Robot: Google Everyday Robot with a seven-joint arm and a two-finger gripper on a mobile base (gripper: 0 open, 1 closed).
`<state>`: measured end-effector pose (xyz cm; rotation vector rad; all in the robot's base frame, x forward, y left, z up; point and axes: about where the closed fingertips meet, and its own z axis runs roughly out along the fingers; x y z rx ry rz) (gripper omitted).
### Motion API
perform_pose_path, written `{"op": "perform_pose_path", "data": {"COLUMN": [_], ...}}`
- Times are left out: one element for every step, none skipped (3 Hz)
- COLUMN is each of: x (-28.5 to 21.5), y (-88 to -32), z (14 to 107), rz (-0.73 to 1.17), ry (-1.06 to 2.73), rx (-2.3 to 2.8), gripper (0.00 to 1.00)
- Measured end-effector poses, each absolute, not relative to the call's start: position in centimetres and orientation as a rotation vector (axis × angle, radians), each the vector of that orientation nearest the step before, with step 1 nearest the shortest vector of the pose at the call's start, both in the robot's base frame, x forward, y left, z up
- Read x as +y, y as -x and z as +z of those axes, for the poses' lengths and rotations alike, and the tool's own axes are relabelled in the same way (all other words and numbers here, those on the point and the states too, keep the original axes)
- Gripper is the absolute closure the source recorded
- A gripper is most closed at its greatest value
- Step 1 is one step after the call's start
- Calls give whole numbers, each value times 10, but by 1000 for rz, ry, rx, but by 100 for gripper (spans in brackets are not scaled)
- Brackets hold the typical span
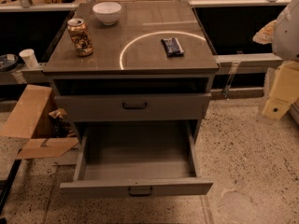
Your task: Place rxbar blueberry into middle drawer
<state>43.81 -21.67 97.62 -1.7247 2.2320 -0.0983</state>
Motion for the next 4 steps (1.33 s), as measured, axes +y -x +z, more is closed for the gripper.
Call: {"op": "perform_pose_path", "data": {"x": [-217,-202,-177,-144], "y": [-438,-470,-519,-563], "z": [976,962,939,921], "rz": [-98,-14,141,287], "ry": [1724,1637,1479,1357], "rx": [2232,2207,2172,2109], "gripper": [0,0,0,0]}}
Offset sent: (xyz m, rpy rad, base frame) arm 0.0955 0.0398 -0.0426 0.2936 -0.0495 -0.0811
